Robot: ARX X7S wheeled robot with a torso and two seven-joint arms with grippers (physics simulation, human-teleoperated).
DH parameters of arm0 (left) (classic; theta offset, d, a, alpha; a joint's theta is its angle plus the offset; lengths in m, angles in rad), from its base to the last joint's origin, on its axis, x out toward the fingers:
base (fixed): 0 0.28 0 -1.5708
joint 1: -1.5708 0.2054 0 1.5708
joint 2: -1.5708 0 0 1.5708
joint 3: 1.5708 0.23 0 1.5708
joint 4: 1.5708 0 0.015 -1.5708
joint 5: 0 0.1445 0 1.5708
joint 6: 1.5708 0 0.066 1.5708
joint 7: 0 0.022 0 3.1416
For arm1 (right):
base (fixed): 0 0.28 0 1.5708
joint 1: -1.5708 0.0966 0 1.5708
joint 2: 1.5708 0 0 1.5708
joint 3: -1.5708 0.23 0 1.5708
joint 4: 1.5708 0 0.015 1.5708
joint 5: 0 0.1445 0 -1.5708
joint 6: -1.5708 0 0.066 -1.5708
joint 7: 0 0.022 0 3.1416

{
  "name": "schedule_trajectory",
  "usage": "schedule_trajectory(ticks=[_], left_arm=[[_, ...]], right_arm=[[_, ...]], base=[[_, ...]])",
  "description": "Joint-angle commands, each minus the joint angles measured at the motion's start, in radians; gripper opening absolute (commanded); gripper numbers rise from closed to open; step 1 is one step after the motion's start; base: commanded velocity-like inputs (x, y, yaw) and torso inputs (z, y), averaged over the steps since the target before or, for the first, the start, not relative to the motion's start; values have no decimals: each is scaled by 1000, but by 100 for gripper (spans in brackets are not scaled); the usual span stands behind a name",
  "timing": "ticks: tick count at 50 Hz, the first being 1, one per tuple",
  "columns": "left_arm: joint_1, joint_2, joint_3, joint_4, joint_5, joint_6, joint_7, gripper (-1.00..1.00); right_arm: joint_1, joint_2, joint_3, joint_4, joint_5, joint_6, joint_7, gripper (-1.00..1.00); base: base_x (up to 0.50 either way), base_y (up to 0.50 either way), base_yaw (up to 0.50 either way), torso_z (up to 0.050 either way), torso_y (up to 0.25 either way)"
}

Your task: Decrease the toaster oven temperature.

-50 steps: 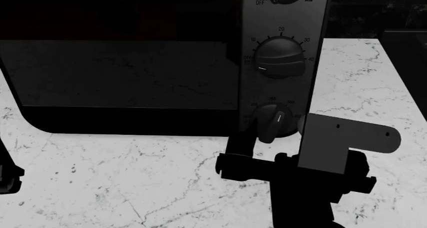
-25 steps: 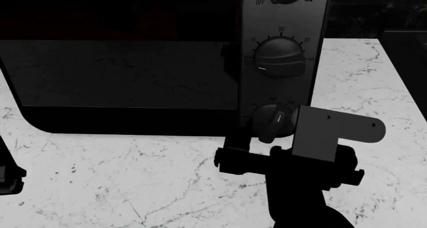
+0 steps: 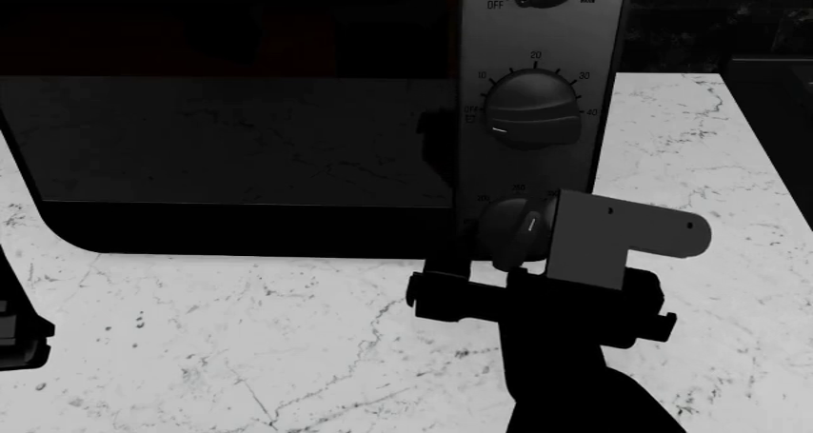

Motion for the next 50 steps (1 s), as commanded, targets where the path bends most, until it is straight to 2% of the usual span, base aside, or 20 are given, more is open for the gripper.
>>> schedule_trajectory(ticks=[1, 5, 6, 23, 50], left_arm=[[6, -5, -4, -1, -6, 5, -4, 100], [12, -6, -5, -8, -5, 14, -5, 100], [12, -6, -6, -9, -6, 15, -5, 100], [30, -10, -4, -20, -6, 28, -13, 100], [27, -13, 3, -46, -13, 44, -19, 100]], right_arm=[[21, 5, -21, 52, 2, -23, 2, 100], [26, 7, -33, 54, 2, -22, 8, 100], [27, 9, -36, 58, 0, -26, 6, -100], [29, 38, -83, 103, -8, -41, -1, -100], [96, 207, -349, -20, -118, 93, 0, -100]], base=[[0, 0, 0, 0, 0], [0, 0, 0, 0, 0], [0, 0, 0, 0, 0], [12, 1, 5, 0, 0], [6, 0, 3, 0, 0]])
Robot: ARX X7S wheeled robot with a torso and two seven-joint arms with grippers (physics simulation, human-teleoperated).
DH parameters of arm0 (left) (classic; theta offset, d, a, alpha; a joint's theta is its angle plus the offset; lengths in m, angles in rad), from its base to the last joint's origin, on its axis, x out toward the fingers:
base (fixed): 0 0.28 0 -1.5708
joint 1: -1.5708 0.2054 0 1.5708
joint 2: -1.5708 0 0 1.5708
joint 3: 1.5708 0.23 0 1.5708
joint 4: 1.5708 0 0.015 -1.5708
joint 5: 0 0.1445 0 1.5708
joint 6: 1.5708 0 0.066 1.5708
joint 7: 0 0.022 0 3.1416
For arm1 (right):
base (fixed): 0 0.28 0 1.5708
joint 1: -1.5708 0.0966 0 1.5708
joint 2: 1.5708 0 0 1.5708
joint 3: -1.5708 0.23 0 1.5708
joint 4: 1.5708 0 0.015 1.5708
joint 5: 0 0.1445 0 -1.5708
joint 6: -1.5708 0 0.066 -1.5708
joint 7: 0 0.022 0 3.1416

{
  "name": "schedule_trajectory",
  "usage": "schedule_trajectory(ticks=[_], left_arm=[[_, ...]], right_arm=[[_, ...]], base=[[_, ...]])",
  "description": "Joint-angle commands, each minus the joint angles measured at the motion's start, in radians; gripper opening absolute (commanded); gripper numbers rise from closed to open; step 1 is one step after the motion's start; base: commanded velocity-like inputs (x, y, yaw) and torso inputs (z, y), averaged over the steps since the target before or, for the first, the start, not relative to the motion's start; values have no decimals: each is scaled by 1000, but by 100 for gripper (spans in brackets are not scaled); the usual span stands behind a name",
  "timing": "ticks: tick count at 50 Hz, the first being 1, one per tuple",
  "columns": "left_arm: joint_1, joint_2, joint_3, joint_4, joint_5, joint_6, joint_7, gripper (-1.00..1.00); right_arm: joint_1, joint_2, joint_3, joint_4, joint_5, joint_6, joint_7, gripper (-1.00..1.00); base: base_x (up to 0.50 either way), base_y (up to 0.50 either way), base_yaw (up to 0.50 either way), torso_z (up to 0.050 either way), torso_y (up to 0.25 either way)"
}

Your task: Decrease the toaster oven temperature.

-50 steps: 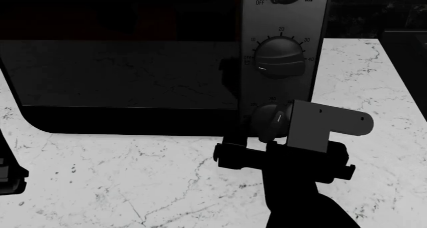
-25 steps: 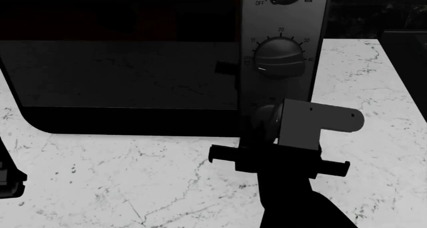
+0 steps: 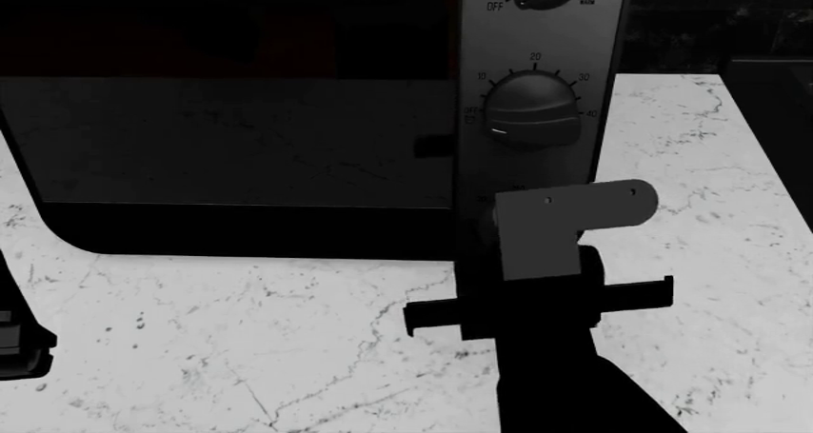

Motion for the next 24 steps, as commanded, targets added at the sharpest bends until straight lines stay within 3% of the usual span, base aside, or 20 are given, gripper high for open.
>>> schedule_trajectory(ticks=[1, 15, 24], left_arm=[[-1, -2, 2, -8, -4, 4, -3, 100], [3, -5, 0, -7, -10, 11, -8, 100], [3, -6, 5, -12, -10, 14, -11, 100]], right_arm=[[35, 71, -110, -37, -49, 61, 1, -100], [115, 160, -323, -84, -116, 156, -23, -100], [140, 184, -362, -97, -130, 178, -26, -100]], base=[[0, 0, 0, 0, 0], [-6, 0, -3, 0, 2], [-6, 0, -3, 0, 4]])
